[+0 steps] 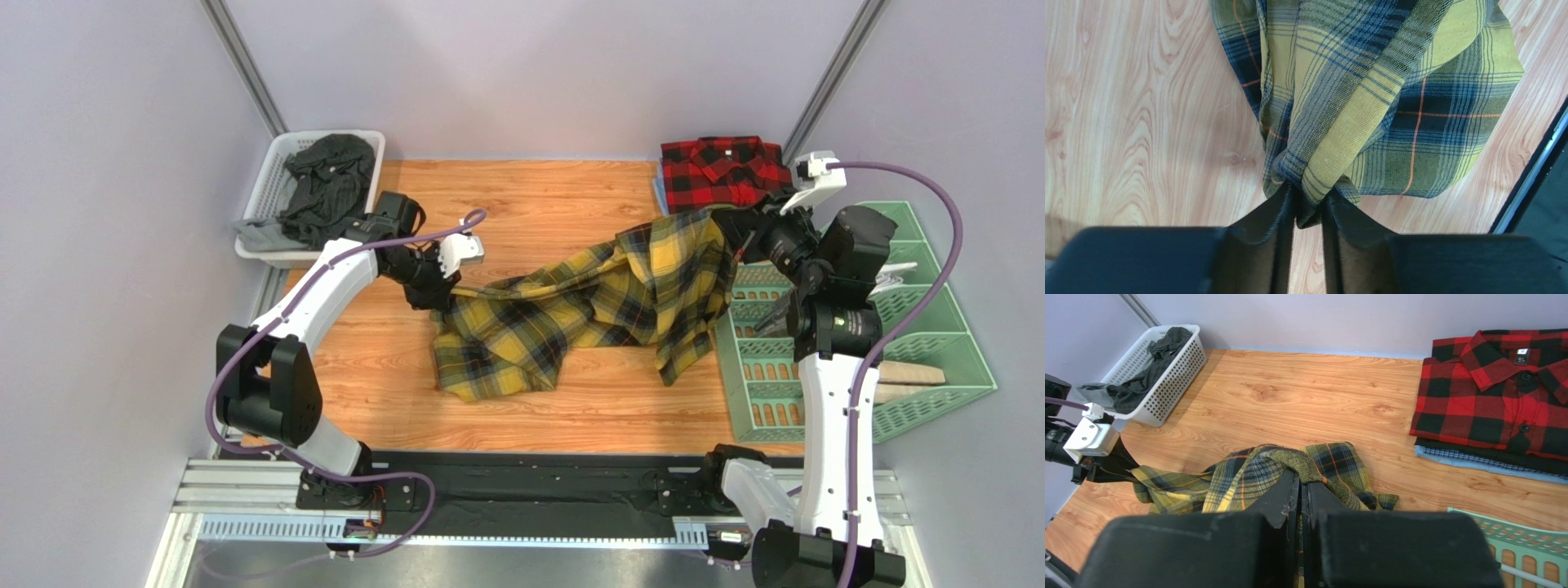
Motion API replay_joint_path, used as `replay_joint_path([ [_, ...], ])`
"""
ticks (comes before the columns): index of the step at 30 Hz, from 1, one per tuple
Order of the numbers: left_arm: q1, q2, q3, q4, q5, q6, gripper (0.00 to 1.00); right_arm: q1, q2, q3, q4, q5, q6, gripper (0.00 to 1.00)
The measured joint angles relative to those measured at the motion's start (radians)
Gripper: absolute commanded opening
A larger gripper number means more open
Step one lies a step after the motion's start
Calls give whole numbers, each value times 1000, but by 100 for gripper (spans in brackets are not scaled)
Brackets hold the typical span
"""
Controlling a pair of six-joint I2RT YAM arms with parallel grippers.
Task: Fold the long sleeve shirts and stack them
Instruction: Flatten the shirt out
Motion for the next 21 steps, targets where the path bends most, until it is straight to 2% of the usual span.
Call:
replay_joint_path([
  [3, 4, -1, 0, 18, 6, -20, 50, 0, -5, 0, 0, 7, -16, 0],
  [6, 15, -18, -21, 55, -4, -42, 52, 0, -5, 0, 0, 8, -19, 0],
  [13, 36, -145, -196, 179, -104, -127, 52, 0, 3, 0, 3, 9, -18, 0],
  [19, 63, -153, -217, 257, -120, -216, 51, 0, 8, 1, 3, 8, -18, 0],
  [21, 70, -151, -218, 272, -117, -238, 45, 0, 8, 1, 3, 8, -18, 0],
])
